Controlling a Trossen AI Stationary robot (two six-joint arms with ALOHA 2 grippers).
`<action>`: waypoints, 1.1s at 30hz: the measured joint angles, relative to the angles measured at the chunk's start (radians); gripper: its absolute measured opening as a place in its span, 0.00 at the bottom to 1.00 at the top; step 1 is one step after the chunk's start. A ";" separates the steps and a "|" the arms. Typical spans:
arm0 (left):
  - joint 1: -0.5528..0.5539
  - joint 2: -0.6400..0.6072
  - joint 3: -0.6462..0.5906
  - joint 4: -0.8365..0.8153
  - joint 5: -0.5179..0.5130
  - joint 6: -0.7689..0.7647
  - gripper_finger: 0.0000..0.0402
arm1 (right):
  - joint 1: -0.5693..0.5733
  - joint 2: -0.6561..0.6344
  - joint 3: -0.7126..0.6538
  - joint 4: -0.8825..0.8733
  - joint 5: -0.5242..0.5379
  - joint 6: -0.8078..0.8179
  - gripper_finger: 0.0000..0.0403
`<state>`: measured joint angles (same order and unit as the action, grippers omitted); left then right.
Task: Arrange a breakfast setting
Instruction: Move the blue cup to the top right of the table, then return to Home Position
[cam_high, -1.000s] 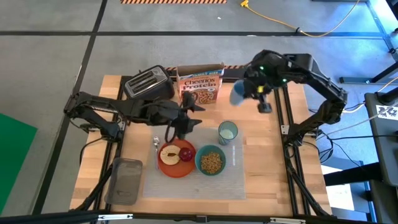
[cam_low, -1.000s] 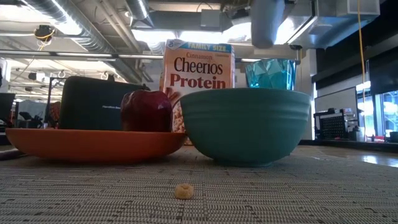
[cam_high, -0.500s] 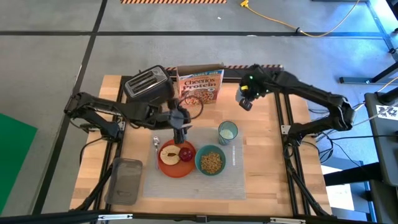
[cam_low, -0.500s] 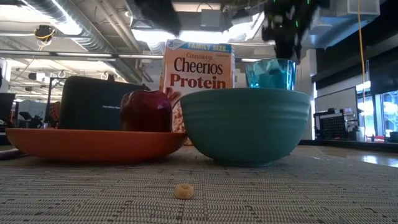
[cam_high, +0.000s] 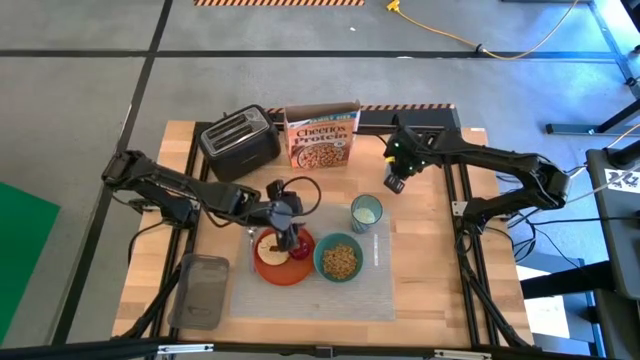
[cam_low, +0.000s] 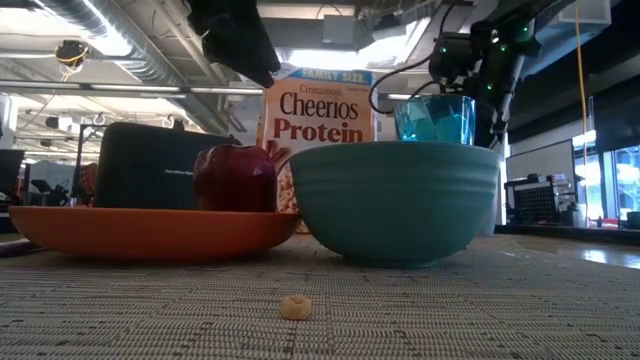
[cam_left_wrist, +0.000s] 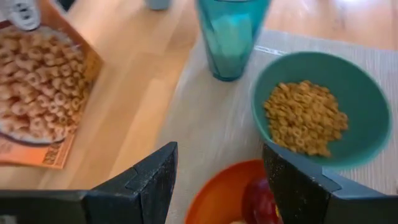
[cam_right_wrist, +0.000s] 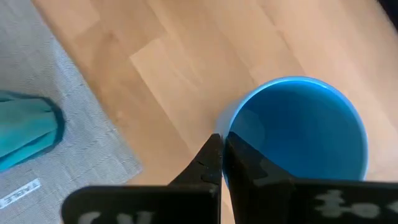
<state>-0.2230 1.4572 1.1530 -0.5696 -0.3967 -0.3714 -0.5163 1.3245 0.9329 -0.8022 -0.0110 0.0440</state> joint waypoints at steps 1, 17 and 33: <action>0.000 0.000 0.000 -0.001 -0.015 -0.015 0.57 | 0.000 0.000 0.000 0.001 -0.017 0.002 0.00; 0.052 -0.035 0.008 0.016 -0.056 -0.095 0.57 | -0.001 -0.057 0.024 -0.031 -0.113 0.084 0.43; 0.019 -0.265 -0.193 0.748 0.029 0.244 0.46 | 0.304 -0.516 -0.010 0.574 -0.359 0.278 0.18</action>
<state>-0.2036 1.1922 0.9605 0.1780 -0.3680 -0.1276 -0.2121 0.8082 0.9233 -0.2282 -0.3703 0.3218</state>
